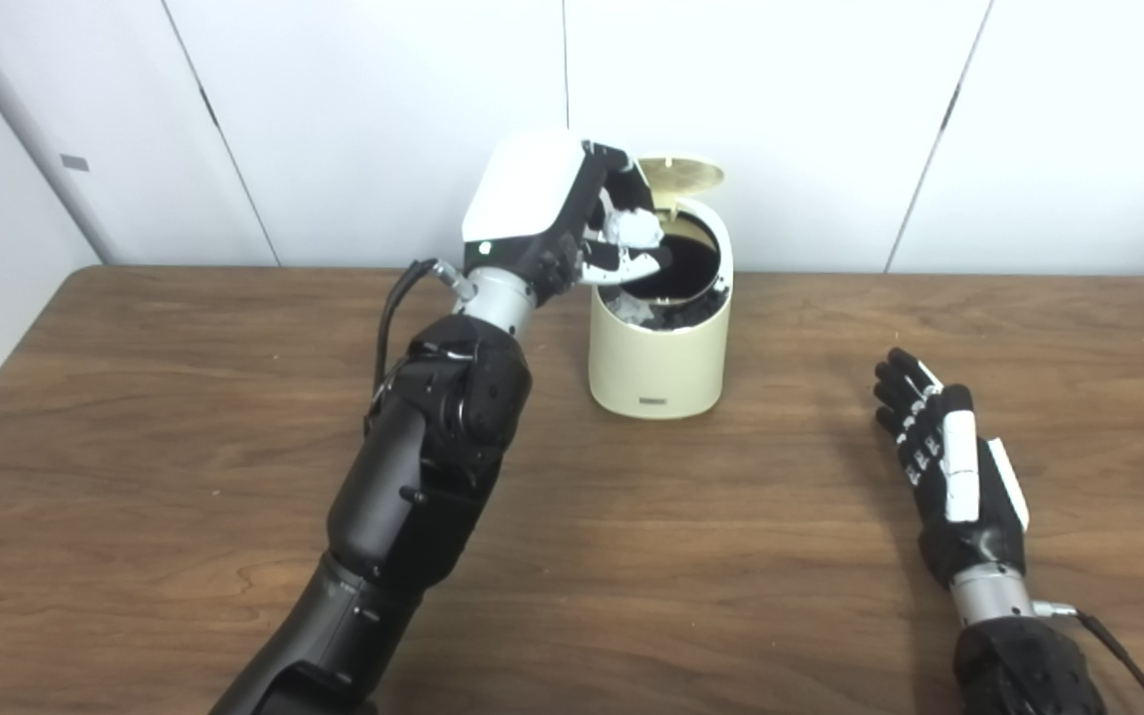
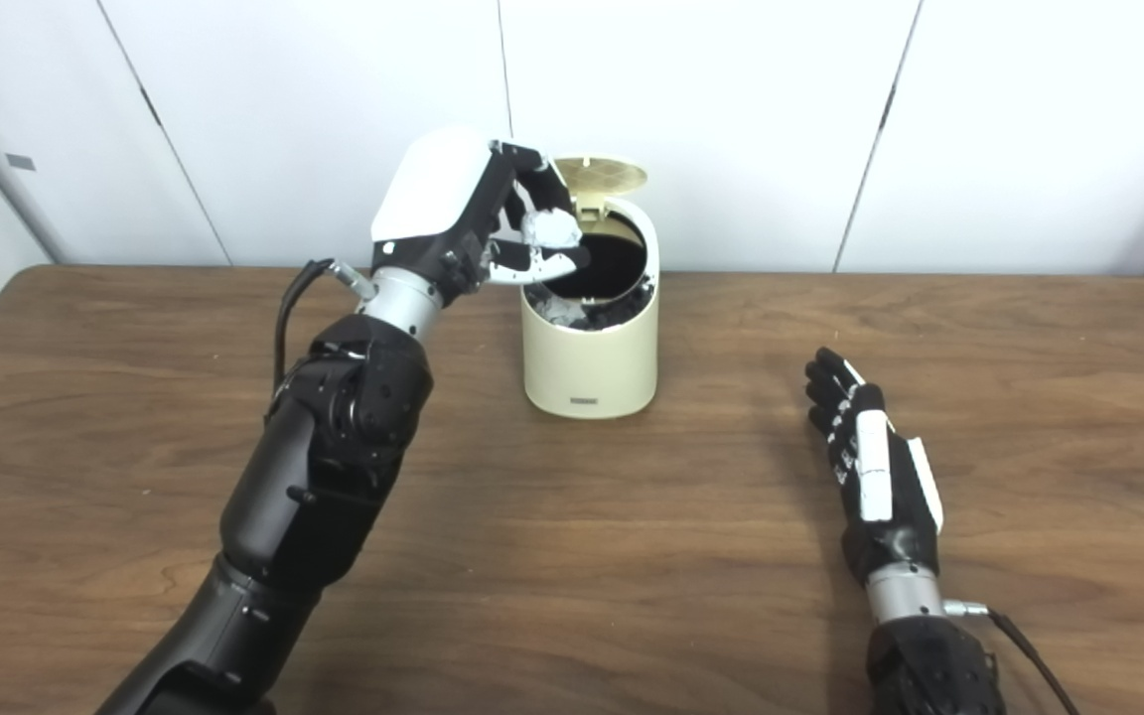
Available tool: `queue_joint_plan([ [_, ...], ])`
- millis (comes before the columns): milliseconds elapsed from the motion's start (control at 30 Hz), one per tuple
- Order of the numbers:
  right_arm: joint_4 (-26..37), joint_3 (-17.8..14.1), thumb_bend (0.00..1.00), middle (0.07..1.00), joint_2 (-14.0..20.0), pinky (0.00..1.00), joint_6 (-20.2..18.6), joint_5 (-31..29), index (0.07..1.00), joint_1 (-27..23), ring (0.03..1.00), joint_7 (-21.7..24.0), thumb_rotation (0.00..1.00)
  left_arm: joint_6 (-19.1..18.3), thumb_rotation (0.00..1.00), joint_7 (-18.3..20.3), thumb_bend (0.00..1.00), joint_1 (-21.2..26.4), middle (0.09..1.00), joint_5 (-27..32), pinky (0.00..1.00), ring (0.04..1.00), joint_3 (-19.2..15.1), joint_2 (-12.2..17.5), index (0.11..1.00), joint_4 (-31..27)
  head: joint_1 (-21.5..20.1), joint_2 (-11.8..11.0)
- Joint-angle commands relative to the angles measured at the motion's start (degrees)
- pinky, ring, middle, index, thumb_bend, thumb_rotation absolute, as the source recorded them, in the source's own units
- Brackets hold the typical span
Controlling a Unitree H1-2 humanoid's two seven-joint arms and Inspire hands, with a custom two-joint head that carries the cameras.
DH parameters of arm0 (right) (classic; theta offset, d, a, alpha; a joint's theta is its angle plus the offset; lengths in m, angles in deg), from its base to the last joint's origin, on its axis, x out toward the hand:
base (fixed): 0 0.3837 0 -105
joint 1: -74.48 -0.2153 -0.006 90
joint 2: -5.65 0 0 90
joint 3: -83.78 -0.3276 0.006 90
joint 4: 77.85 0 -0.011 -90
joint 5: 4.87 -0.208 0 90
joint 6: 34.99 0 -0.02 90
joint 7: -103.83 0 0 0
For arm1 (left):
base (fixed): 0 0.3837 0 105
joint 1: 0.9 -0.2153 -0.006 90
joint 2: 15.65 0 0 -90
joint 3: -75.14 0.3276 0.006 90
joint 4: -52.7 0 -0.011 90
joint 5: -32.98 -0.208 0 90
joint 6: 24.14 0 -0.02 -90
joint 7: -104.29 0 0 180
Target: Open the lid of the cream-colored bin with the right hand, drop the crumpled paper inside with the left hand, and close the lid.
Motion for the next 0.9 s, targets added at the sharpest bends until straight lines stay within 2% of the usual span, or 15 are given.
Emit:
queue_joint_plan([
  [0, 0.12, 0.12, 0.6, 0.89, -0.49, 0.93, 0.74, 0.26, 0.879, -0.39, 0.916, -0.33, 1.0, 1.04, 0.0, -2.38, 0.48, 3.75, 0.531, -0.04, 0.37, 0.456, 0.08, -0.54, 0.46, 0.5, -0.17, -0.01],
  [67, 0.08, 0.2, 0.59, 0.888, -0.68, 0.91, 0.9, 0.49, 0.878, -0.42, 0.915, -0.48, 1.0, 1.58, 0.0, -3.03, 0.47, 4.16, 0.541, -0.25, 0.31, 0.429, 0.78, -1.07, 0.492, 2.51, -0.3, -0.05],
  [133, 0.06, 0.24, 0.59, 0.885, -0.78, 0.91, 0.8, 0.83, 0.876, -0.48, 0.912, -0.75, 1.0, 2.27, 0.0, -3.8, 0.47, 4.49, 0.547, -0.09, 0.3, 0.425, 1.2, -1.12, 0.495, 3.79, -0.41, -0.05],
  [333, -0.11, 0.12, 0.6, 0.885, -0.97, 0.92, 0.96, 0.56, 0.876, -0.59, 0.918, -0.73, 1.0, 3.44, 0.0, -4.7, 0.47, 4.7, 0.562, 0.43, 0.3, 0.436, 1.66, -0.89, 0.49, 4.99, -0.62, -0.01],
  [433, -0.02, 0.1, 0.6, 0.888, -1.04, 0.93, 0.81, 0.55, 0.877, -0.69, 0.922, -0.82, 1.0, 3.01, 0.0, -4.09, 0.47, 4.68, 0.536, 0.26, 0.29, 0.421, 1.74, -0.98, 0.501, 5.05, -0.66, 0.11],
  [733, -0.35, 0.2, 0.6, 0.888, -0.71, 0.94, 1.36, 0.59, 0.884, -0.8, 0.923, -0.6, 1.0, 3.62, 0.0, -4.4, 0.47, 4.73, 0.532, 0.46, 0.31, 0.422, 1.67, -0.62, 0.494, 5.76, -0.68, 0.12],
  [867, -0.38, 0.21, 0.6, 0.888, -0.69, 0.94, 1.32, 0.84, 0.882, -0.85, 0.923, -0.79, 1.0, 3.5, 0.0, -4.4, 0.47, 4.86, 0.541, 0.2, 0.29, 0.418, 1.72, -0.6, 0.5, 5.85, -0.66, 0.18],
])
